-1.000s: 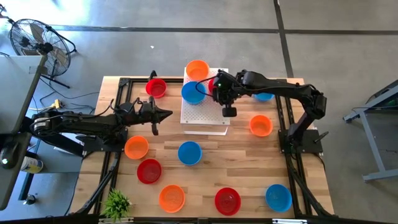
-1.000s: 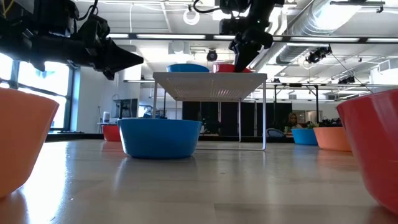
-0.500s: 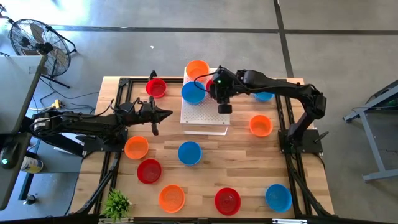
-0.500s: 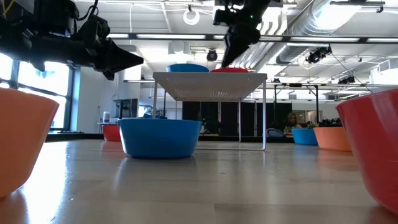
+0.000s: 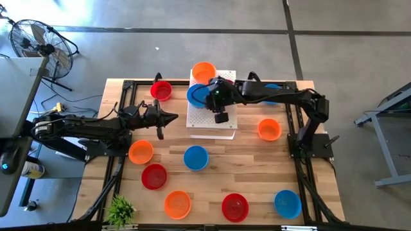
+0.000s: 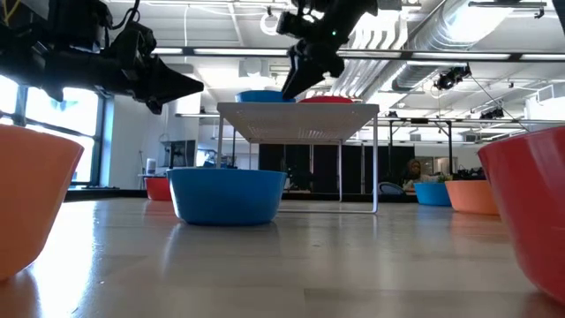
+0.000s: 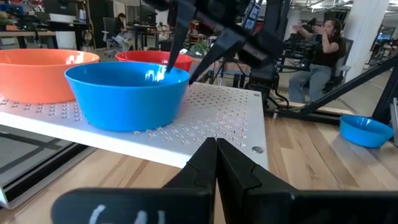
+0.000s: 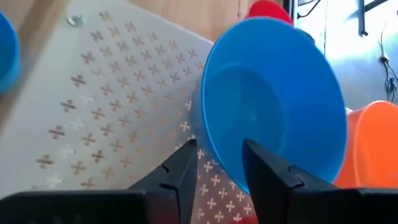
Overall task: Pick & Place Mini bowls
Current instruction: Adjust the bowls on the shelf
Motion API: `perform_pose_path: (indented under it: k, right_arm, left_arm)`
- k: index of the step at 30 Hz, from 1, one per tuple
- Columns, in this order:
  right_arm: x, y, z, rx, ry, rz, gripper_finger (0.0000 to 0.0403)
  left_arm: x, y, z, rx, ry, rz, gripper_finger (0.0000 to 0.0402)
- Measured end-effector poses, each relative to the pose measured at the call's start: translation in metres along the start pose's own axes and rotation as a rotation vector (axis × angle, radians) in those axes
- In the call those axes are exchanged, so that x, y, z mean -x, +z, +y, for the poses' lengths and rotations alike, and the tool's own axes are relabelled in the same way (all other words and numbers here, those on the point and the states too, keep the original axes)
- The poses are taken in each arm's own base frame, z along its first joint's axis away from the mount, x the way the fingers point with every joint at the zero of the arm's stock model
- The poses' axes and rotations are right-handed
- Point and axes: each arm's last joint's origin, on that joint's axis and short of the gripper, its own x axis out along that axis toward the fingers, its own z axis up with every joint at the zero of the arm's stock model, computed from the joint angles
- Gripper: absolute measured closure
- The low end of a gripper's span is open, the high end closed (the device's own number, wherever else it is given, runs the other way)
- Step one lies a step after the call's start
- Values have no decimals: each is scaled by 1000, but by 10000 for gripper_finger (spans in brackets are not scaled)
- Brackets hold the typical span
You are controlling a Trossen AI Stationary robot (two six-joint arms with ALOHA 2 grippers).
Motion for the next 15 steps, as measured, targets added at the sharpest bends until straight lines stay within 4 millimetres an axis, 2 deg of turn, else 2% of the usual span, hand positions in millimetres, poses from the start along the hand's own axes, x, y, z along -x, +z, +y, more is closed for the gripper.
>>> perform_pose_path:
  k: [4, 10, 12, 15]
  right_arm:
    - [-1, 1, 0, 33, -13, -1, 320]
    - [0, 3, 1, 55, 2, -24, 390]
    - [0, 3, 1, 69, 9, -30, 398]
    - [0, 4, 1, 71, 11, -45, 391]
  left_arm:
    - [0, 0, 0, 0, 0, 0, 401]
    - [0, 0, 0, 0, 0, 0, 401]
    - [0, 0, 0, 0, 0, 0, 401]
    - [0, 0, 0, 0, 0, 0, 401]
